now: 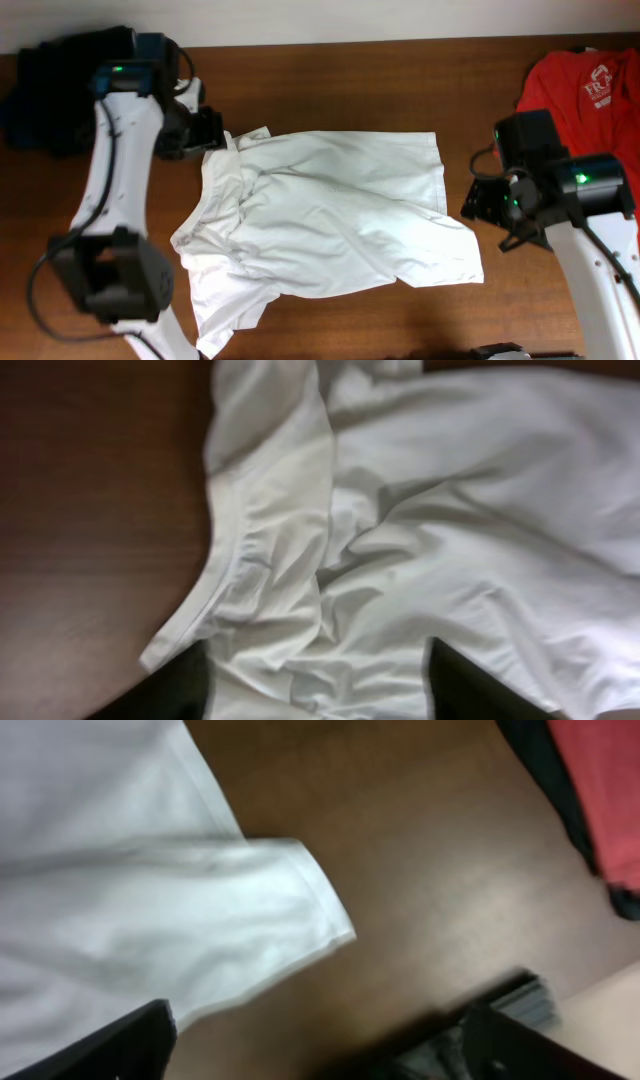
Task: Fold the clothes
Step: 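Grasp the shirt's top corners with both grippers, then pull the shirt's top edge upward with both grippers to straighten it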
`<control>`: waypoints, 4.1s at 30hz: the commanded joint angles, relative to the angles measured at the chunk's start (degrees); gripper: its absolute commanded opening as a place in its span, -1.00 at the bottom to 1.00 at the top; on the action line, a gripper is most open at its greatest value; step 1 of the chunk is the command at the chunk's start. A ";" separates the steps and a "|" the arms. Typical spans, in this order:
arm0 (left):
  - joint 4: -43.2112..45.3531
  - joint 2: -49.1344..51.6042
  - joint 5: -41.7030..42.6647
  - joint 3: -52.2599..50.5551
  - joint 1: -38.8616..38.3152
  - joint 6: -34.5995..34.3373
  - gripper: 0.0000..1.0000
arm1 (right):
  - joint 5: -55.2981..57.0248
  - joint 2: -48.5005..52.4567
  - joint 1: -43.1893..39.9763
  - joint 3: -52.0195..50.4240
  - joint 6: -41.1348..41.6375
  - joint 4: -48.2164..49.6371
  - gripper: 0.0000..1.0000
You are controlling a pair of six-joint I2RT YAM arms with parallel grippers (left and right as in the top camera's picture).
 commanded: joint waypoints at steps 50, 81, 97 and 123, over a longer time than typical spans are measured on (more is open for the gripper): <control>16.50 14.91 5.95 -15.12 3.61 5.64 -0.99 | -14.49 44.19 -0.48 -0.35 -18.01 42.03 -0.81; 26.82 14.93 -28.15 -14.86 14.88 -4.76 -0.95 | -8.22 50.53 -16.44 13.14 -22.32 40.85 -0.82; 23.65 18.10 -3.28 6.58 -2.84 5.44 0.35 | -25.64 52.59 -5.46 31.95 -22.29 22.62 0.62; 52.61 31.78 -7.61 6.58 -4.31 2.71 -0.99 | -25.64 52.59 -1.09 30.03 -22.27 17.70 0.48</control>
